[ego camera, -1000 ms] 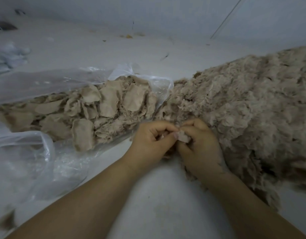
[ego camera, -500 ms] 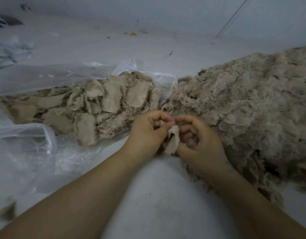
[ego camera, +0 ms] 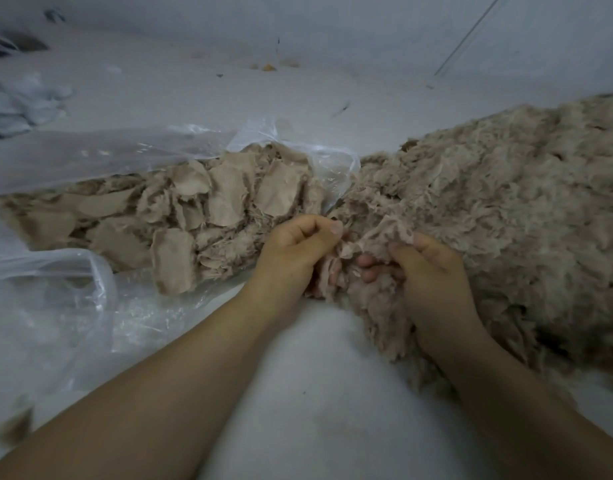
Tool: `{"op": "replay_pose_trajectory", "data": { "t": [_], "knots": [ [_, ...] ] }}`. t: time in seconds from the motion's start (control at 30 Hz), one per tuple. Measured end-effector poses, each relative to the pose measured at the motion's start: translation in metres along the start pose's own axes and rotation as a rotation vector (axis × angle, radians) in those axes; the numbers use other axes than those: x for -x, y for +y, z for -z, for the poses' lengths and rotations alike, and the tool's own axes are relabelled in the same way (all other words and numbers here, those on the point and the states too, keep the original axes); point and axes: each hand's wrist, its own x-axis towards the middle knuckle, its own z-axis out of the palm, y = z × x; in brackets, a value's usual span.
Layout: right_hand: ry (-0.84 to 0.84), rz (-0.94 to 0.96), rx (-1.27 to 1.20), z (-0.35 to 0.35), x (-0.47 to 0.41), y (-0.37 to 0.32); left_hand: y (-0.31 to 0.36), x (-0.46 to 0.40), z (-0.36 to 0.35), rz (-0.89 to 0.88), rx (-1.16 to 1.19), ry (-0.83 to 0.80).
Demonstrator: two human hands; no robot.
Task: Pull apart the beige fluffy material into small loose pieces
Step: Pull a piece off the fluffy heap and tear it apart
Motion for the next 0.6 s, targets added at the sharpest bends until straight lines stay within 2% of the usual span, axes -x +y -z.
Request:
{"op": "replay_pose_trajectory", "data": {
  "t": [0.1, 0.2, 0.27, 0.4, 0.6],
  "knots": [
    [-0.079, -0.071, -0.046, 0.0015, -0.0041, -0.0057, -0.0024, 0.0013, -0.001, -0.003, -0.083, -0.078],
    [-0.15, -0.021, 0.026, 0.0013, -0.0035, -0.0067, -0.0042, 0.0015, -0.0021, -0.004, -0.111, -0.054],
    [-0.127, 0.0, 0.065, 0.0008, -0.0032, -0.005, -0.0026, 0.0016, -0.0008, 0.024, -0.068, -0.04],
    [-0.054, -0.1, 0.009, 0.0016, -0.0079, -0.0045, 0.0032, 0.0008, 0.0006, 0.014, -0.052, -0.065],
    [-0.071, -0.1, -0.07, 0.0032, -0.0078, -0.0015, 0.0042, -0.003, 0.0011, 0.002, -0.056, 0.134]
  ]
}}
